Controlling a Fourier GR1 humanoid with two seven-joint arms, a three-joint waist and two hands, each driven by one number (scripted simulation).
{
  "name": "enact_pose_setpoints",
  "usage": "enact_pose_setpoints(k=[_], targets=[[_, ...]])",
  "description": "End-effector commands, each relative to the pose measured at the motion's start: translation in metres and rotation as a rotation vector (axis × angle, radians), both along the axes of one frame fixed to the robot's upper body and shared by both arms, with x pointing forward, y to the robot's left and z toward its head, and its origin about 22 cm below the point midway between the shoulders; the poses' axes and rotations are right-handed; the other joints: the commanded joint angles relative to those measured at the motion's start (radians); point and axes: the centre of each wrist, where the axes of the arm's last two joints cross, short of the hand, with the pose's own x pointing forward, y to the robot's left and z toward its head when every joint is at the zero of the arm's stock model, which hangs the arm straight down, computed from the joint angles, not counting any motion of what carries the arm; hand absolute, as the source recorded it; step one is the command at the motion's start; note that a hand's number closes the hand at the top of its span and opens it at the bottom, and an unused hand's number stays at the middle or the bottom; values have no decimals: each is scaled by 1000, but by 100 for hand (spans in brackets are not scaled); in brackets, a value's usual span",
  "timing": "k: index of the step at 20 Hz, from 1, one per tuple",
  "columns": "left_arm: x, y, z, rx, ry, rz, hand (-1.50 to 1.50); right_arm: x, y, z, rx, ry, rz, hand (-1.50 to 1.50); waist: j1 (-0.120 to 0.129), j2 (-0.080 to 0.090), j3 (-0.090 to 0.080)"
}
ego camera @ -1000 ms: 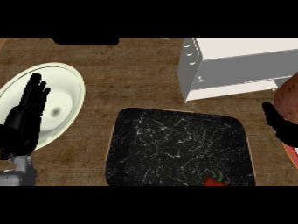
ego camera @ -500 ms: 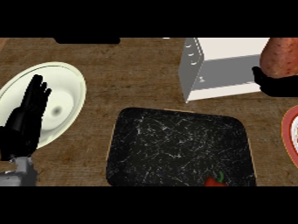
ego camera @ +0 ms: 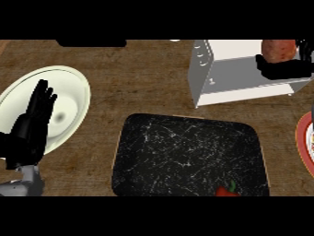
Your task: Pick the sweet potato from the tray and place it in the tiered shelf
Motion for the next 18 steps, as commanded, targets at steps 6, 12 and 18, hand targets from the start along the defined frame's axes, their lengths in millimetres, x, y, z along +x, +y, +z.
enact_pose_setpoints(k=[6, 12, 18], targets=[[1, -6, 1, 2, 6, -24, 0, 42, 13, -22, 137, -14, -77, 150, 14, 8, 0], [9, 11, 4, 9, 2, -6, 0, 53, -3, -32, 150, 72, 0, -150, 14, 10, 0], [-2, -9, 16, -6, 4, -24, 0, 57, -9, -33, 195, 30, 58, -150, 16, 6, 1]])
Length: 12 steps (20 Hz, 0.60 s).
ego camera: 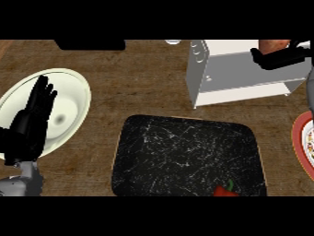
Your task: Pick the sweet potato from the tray and place it in the tiered shelf
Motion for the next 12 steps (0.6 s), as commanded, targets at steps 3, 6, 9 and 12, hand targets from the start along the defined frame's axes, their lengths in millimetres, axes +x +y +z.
enact_pose_setpoints(k=[3, 6, 9, 12], targets=[[-2, 10, 10, 15, 4, 15, 0, 12, -22, -12, 99, -51, -11, -150, 18, 34, 6], [1, -6, -11, -3, 12, 23, 0, 6, -24, 0, 199, -127, 12, -150, 3, 31, 5], [-5, -5, 7, 1, 3, 3, 0, -1, -38, 31, 235, -149, -71, -150, 1, 28, 5], [-12, 2, -14, 8, 6, 19, 0, -11, -59, 46, 266, -165, -166, -150, -1, 28, 5]])
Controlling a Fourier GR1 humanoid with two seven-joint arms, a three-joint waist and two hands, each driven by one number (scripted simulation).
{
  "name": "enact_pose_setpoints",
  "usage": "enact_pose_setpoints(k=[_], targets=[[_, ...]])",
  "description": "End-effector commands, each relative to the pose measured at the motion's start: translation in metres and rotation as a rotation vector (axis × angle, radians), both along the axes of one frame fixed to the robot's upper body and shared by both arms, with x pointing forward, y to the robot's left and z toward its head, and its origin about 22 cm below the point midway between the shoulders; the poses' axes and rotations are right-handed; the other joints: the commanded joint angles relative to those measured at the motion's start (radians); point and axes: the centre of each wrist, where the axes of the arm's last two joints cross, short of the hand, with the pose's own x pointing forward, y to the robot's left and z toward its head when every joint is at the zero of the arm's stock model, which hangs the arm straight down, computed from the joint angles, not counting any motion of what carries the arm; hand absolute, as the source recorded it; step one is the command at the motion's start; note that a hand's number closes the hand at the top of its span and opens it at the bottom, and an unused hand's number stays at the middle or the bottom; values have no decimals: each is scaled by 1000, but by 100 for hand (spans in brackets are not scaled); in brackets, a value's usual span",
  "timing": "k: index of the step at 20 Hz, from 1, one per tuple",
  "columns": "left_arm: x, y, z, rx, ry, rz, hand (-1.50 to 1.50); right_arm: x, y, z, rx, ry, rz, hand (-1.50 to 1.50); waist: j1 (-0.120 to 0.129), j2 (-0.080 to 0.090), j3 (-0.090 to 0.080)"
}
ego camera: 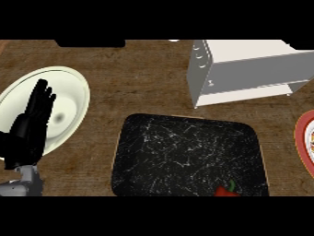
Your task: Pick the sweet potato from the tray and place it in the tiered shelf
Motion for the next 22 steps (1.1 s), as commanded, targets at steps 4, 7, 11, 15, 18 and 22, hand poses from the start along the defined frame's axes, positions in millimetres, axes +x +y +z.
enact_pose_setpoints(k=[4, 7, 11, 15, 18, 22], targets=[[-1, -1, -13, -9, 3, 9, 0, -37, -71, 36, 92, 38, -174, -150, -14, 1, 0], [-4, -9, -10, -12, 5, 10, 0, -65, -118, 30, 113, 36, -190, -150, -13, 2, 1], [-16, 13, 1, -5, 7, -3, 0, -103, -148, 31, 117, 54, -173, -150, -9, 0, 1], [0, 14, -2, -10, 3, 8, 0, -132, -192, 40, 129, 36, -137, -150, -9, 4, 1], [2, -8, -7, -7, -10, -8, 0, -137, -214, 36, 127, 20, -134, -150, 0, 6, 2], [-3, 12, -1, 5, -9, 1, 0, -160, -215, 30, 133, 33, -97, -150, -5, 3, 1]])
